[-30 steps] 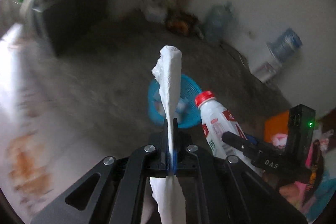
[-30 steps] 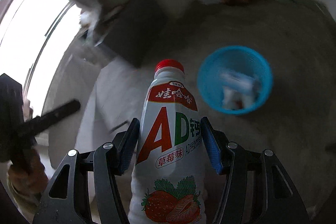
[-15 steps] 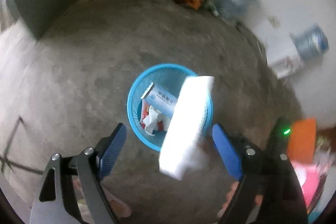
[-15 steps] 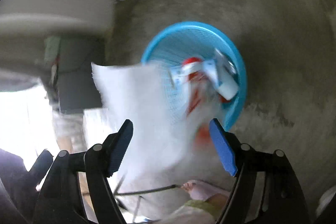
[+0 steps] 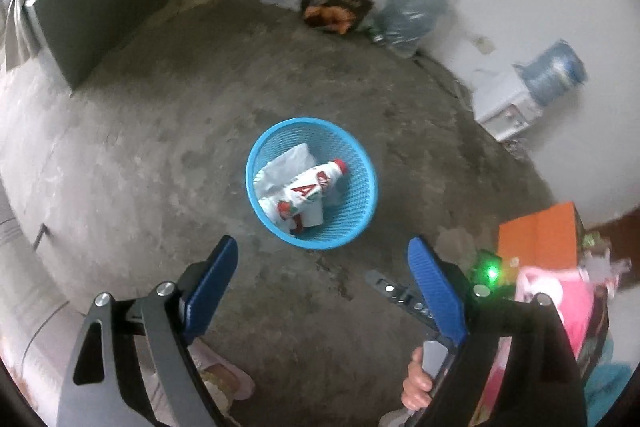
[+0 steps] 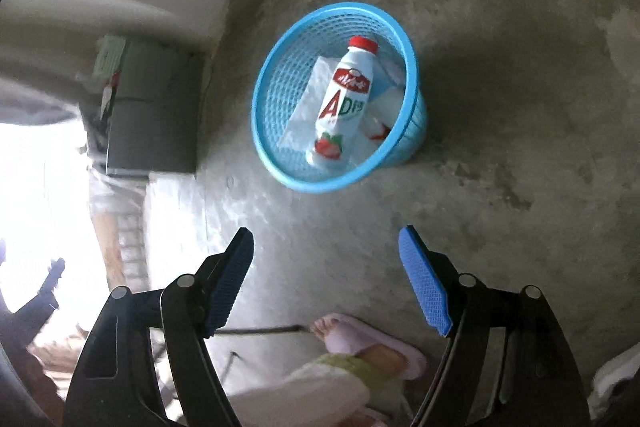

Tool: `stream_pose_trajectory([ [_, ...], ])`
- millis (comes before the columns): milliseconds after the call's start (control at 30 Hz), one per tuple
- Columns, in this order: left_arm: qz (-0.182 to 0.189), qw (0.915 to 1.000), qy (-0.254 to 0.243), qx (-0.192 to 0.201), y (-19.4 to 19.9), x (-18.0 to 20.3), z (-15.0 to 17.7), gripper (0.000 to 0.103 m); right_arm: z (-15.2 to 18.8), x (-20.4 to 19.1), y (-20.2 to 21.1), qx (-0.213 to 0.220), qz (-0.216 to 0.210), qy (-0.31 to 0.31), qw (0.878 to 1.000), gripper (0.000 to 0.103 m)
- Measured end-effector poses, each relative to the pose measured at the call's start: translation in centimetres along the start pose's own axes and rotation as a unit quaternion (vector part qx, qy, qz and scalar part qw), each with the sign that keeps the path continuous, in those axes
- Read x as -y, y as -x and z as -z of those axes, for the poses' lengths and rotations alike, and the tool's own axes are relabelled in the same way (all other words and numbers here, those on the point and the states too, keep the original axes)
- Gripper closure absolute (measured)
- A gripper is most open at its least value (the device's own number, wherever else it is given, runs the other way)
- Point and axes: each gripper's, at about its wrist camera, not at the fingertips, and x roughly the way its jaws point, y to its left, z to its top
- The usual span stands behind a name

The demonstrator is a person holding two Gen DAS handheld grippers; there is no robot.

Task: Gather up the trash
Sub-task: 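Open both tools to drop the tissue and bottle into the basket, then swing both tools back toward the chip bags on the table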

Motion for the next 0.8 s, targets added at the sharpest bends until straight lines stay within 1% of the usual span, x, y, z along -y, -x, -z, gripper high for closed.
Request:
stream_pose_trajectory([
  [67,0.001,0.9999,-0.015,0.005,2.2,0.4,1.6,0.018,1.1,-0.6,0.7,0.002,0.003,0.028,1.0,0.031],
  [100,0.006,0.9998,-0.019,0.008,3.8,0.3,2.6,0.018,1.9,-1.7,1.6,0.004,0.0,0.05,0.999,0.031],
  [167,0.022,0.9992,-0.021,0.026,7.0,-0.2,4.5,0.018,3.3,-3.2,2.9,0.002,-0.009,0.085,0.996,0.031],
  [200,0.024,0.9986,-0.02,0.043,9.3,-0.8,6.1,0.018,3.7,-4.0,3.5,0.0,-0.017,0.103,0.994,0.031],
  [233,0.019,0.998,-0.017,0.058,11.0,-1.3,7.4,0.018,4.3,-5.3,4.4,0.0,-0.033,0.128,0.991,0.031],
  [267,0.009,0.9965,-0.011,0.083,13.4,-2.4,9.4,0.017,4.9,-6.5,5.4,0.0,-0.046,0.148,0.988,0.03],
  [300,-0.001,0.9949,-0.002,0.1,15.3,-3.3,11.1,0.015,5.5,-7.2,6.3,0.001,-0.056,0.164,0.985,0.029],
  [333,-0.011,0.9935,0.007,0.113,16.6,-4.1,12.5,0.014,6.3,-8.7,7.4,0.001,-0.08,0.19,0.978,0.028],
  [400,-0.046,0.9873,0.042,0.146,20.0,-6.4,16.7,0.014,7.4,-10.4,8.2,-0.004,-0.108,0.22,0.969,0.026],
  [433,-0.061,0.9833,0.061,0.16,21.4,-7.4,18.6,0.014,8.4,-11.8,8.6,-0.014,-0.127,0.243,0.962,0.026],
  [467,-0.08,0.9764,0.089,0.18,23.2,-8.8,21.4,0.014,9.1,-12.8,8.6,-0.023,-0.14,0.255,0.957,0.026],
  [500,-0.092,0.9709,0.109,0.192,24.3,-9.7,23.3,0.013,10.2,-14.0,8.5,-0.039,-0.156,0.27,0.949,0.026],
  [533,-0.109,0.9629,0.135,0.206,25.5,-10.7,25.7,0.013,11.1,-14.8,8.2,-0.053,-0.166,0.282,0.944,0.026],
  [567,-0.122,0.9564,0.155,0.215,26.4,-11.4,27.4,0.013,11.9,-15.7,7.7,-0.069,-0.174,0.293,0.938,0.026],
  [600,-0.138,0.9463,0.182,0.229,27.6,-12.4,30.0,0.013,12.8,-16.8,7.2,-0.086,-0.182,0.304,0.931,0.026],
  [633,-0.149,0.9371,0.204,0.241,28.6,-13.3,32.3,0.013,14.0,-18.2,6.4,-0.109,-0.19,0.321,0.921,0.026],
  [667,-0.163,0.9239,0.23,0.258,29.8,-14.1,35.1,0.013,15.0,-19.4,5.9,-0.125,-0.195,0.332,0.914,0.026],
  [700,-0.173,0.9152,0.245,0.269,30.6,-14.5,36.9,0.013,15.9,-20.7,5.6,-0.141,-0.2,0.342,0.907,0.026],
  [733,-0.186,0.9027,0.264,0.284,31.6,-15.2,39.2,0.013,17.4,-22.4,4.8,-0.162,-0.207,0.355,0.897,0.026],
  [767,-0.195,0.8945,0.275,0.294,32.5,-15.7,40.6,0.013,18.2,-23.5,4.8,-0.171,-0.21,0.362,0.892,0.026],
  [800,-0.207,0.8844,0.291,0.301,33.2,-16.4,42.3,0.013,19.1,-24.6,4.2,-0.183,-0.214,0.369,0.886,0.026],
])
